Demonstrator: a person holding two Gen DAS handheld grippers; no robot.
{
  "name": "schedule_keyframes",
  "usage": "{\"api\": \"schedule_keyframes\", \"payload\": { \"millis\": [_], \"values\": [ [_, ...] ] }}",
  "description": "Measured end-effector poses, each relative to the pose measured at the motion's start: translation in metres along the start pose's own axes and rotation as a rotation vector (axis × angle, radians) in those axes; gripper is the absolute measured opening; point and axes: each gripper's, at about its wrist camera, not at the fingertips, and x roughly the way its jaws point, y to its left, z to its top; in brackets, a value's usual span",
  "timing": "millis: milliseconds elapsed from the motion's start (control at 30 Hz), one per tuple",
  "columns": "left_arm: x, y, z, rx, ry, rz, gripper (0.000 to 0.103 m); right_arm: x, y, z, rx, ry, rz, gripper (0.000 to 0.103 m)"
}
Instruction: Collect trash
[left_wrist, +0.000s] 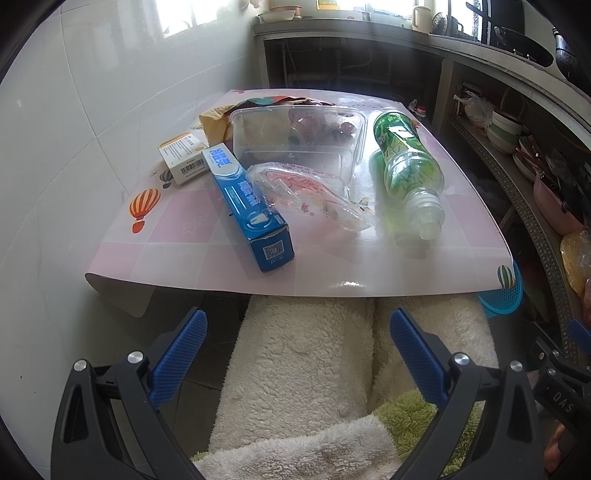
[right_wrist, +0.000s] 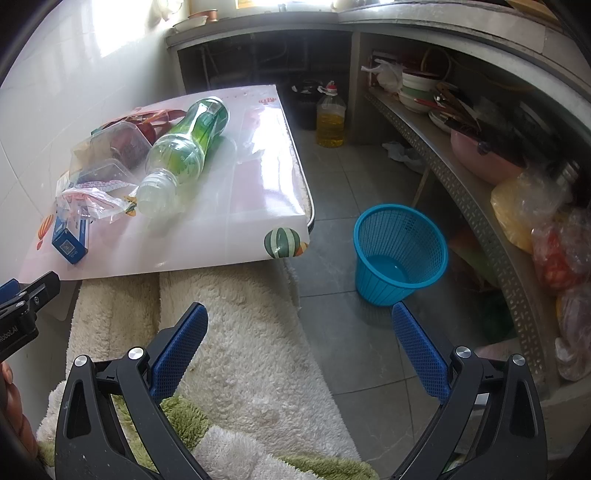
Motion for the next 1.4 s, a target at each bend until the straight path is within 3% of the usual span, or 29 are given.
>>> {"api": "schedule_keyframes", "payload": {
  "millis": [933,1200,1400],
  "values": [
    [0.001,0.002,0.000,-0.004,-0.001,-0.003,0.097,0.000,0.000,0.001,0.003,-0.002,0.003,0.095],
    [0.001,0.017,0.014,-0.021,-0.060,-0.002,0.097,0.000,0.003,0.023,-0.020,-0.051,0.004,0.095],
    [0.003,0.029,0.036,-0.032,-0.103,0.003,0.097,-0.007,0.014,0.052,-0.045,-0.159,0.029,0.095]
  ]
}}
